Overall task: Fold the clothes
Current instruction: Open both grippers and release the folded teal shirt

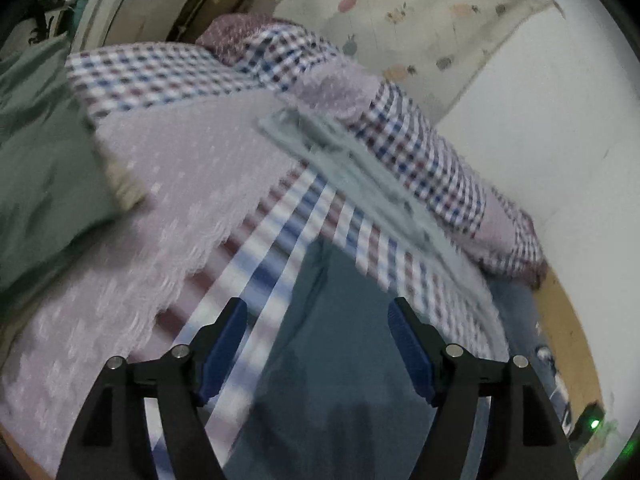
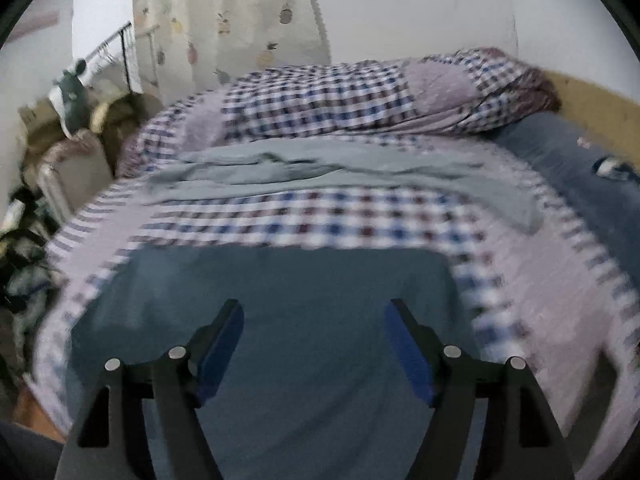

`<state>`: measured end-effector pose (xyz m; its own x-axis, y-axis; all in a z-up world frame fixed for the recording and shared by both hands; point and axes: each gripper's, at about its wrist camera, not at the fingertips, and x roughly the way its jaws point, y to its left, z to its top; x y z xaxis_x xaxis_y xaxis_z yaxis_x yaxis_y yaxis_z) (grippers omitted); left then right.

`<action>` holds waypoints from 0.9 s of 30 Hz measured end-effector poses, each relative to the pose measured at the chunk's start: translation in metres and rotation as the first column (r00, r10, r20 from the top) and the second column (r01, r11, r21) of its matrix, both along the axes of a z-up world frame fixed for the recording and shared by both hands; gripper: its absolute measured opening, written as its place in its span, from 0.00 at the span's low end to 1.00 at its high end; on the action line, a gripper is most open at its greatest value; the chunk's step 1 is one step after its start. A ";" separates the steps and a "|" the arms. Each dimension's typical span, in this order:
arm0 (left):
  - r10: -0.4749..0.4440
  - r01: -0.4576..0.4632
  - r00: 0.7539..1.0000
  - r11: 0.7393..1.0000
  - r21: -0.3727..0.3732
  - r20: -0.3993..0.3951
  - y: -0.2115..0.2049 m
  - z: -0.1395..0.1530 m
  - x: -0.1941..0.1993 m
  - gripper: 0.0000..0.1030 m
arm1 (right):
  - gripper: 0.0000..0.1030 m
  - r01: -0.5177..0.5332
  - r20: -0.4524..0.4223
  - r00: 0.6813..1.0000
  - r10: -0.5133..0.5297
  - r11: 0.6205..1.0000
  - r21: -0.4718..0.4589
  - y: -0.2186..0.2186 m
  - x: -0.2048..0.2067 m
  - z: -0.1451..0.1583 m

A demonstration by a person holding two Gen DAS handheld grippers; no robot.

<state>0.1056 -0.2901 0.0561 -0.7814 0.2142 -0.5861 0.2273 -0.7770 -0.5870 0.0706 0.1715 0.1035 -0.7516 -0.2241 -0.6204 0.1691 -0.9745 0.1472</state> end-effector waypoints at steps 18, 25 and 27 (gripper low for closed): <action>-0.010 -0.001 0.980 0.998 0.055 0.200 0.027 -0.079 0.108 0.75 | 0.75 -0.390 -0.010 0.921 0.391 0.919 -0.060 -0.119 0.057 -0.039; -0.038 0.033 0.971 0.999 0.025 0.235 0.049 -0.097 0.119 0.75 | 0.75 -0.415 -0.033 0.910 0.414 0.907 -0.065 -0.127 0.061 -0.034; -0.042 0.030 0.972 0.998 0.056 0.232 0.050 -0.100 0.120 0.75 | 0.75 -0.405 -0.033 0.914 0.404 0.912 -0.061 -0.130 0.061 -0.035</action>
